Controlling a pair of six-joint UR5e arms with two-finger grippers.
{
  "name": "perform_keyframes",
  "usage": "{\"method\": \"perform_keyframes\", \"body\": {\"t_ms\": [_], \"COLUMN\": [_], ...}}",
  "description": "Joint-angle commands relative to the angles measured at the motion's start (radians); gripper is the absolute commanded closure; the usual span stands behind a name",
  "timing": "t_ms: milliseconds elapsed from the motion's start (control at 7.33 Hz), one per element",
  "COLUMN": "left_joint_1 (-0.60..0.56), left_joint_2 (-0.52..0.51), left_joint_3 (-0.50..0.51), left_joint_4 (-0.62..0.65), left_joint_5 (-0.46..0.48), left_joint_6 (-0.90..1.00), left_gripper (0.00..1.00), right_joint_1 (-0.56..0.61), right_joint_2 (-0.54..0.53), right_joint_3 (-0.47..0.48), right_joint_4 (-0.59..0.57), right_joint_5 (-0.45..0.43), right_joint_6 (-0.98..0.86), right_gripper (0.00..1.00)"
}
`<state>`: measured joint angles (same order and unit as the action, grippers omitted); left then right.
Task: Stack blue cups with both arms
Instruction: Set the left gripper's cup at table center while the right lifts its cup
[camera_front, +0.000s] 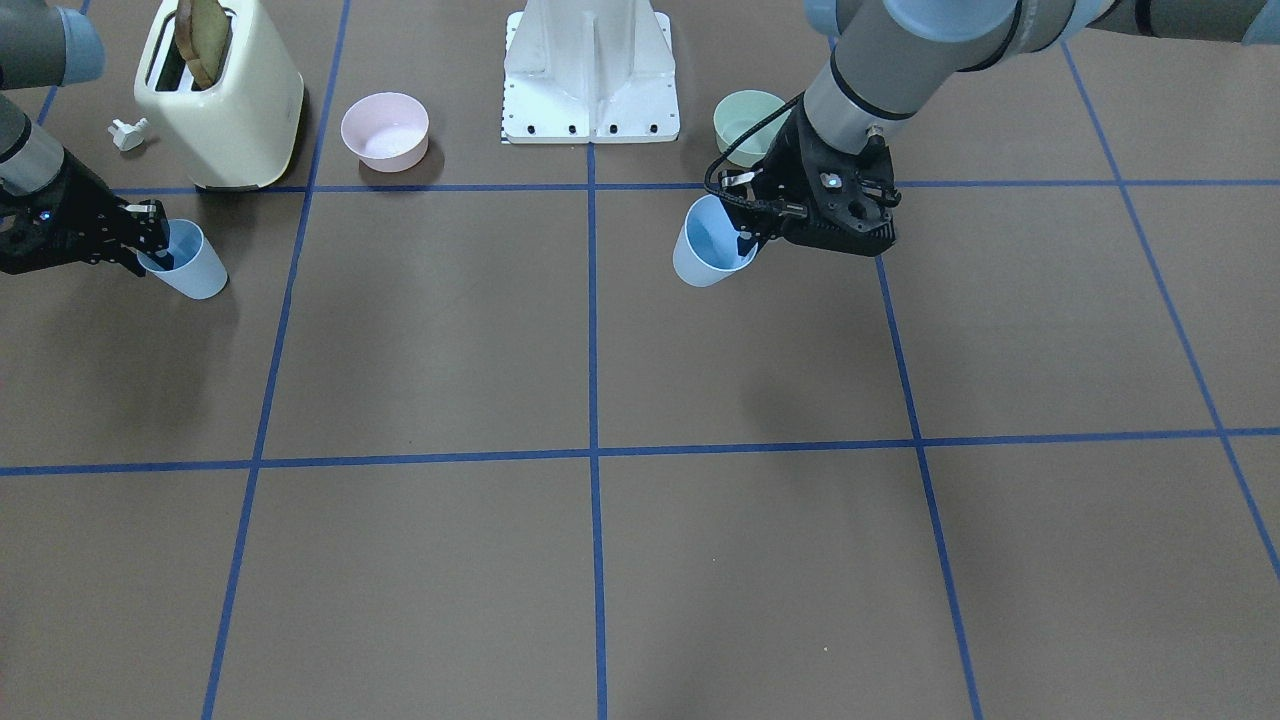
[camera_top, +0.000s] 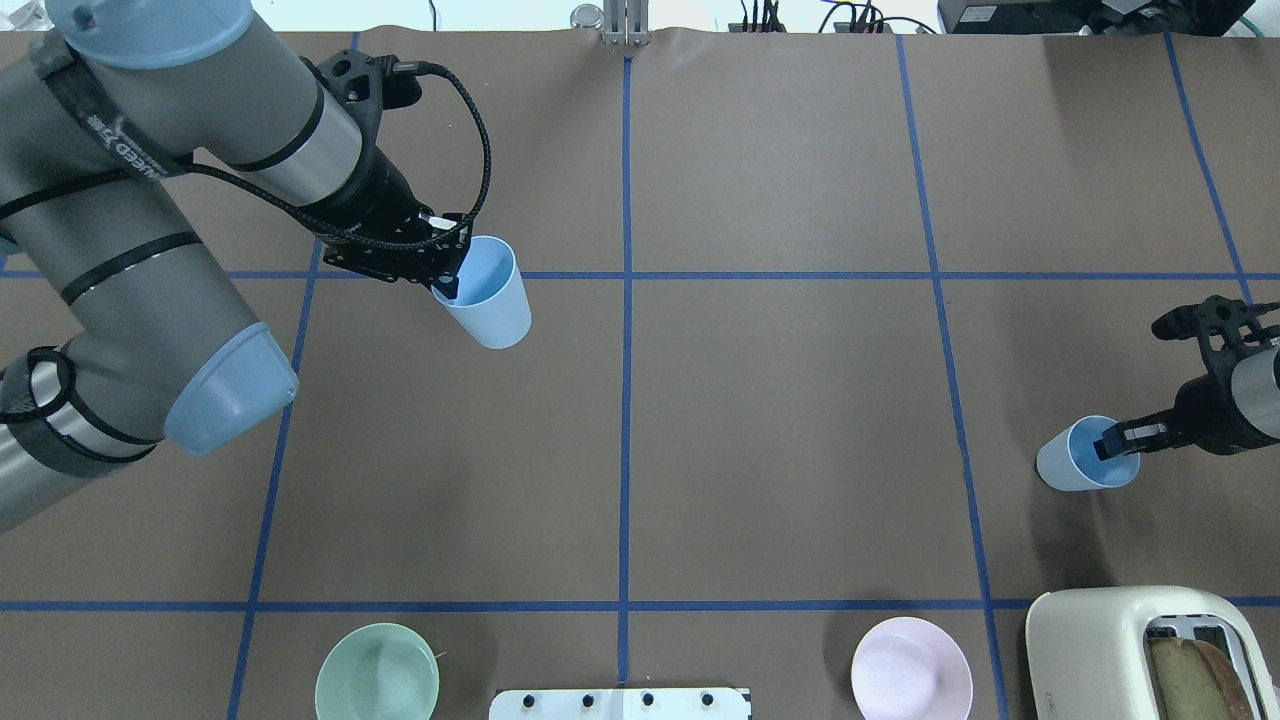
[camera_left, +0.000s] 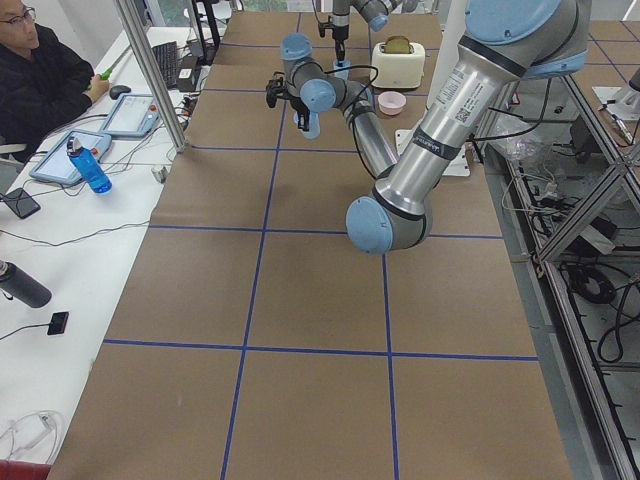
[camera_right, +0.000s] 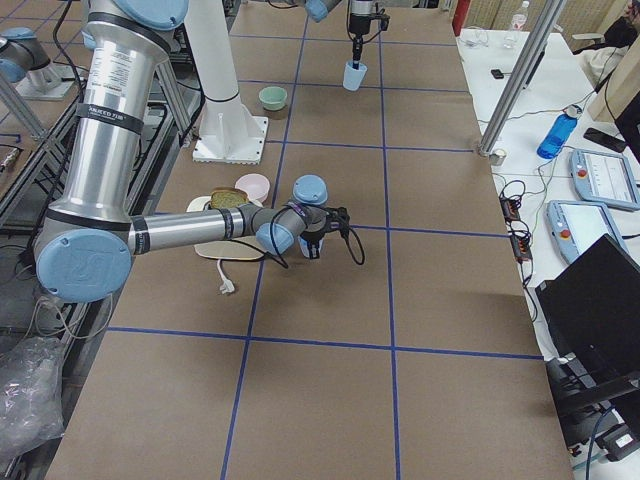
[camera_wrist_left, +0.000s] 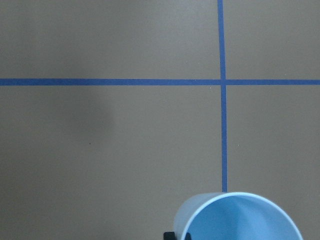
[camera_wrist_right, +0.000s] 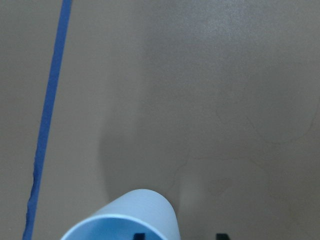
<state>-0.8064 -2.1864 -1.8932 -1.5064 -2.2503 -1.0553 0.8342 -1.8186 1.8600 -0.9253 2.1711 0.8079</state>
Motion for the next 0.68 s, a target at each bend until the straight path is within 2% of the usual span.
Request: {"method": "perform_keyframes", "body": {"t_ms": [0, 136, 409, 545], "left_joint_1": [0.004, 0.031, 0.094, 0.139], "left_joint_2": [-0.038, -0.052, -0.091, -0.098], "left_joint_3": [0.038, 0.048, 0.095, 0.114], "left_joint_4": [-0.002, -0.003, -0.012, -0.018], "left_joint_5": [0.001, 0.041, 0.109, 0.159], "left_joint_6": [-0.021, -0.047, -0.101, -0.126], "left_gripper": [1.00, 1.00, 1.00, 1.00], "right_joint_1": [0.000, 0.032, 0.156, 0.211], "right_joint_2": [0.002, 0.007, 0.043, 0.126], "right_joint_3": [0.005, 0.007, -0.001, 0.001], "right_joint_4": [0.008, 0.006, -0.018, -0.109], "right_joint_5": [0.004, 0.053, 0.204, 0.245], "right_joint_6": [-0.005, -0.022, -0.055, -0.055], "right_gripper": [1.00, 1.00, 1.00, 1.00]}}
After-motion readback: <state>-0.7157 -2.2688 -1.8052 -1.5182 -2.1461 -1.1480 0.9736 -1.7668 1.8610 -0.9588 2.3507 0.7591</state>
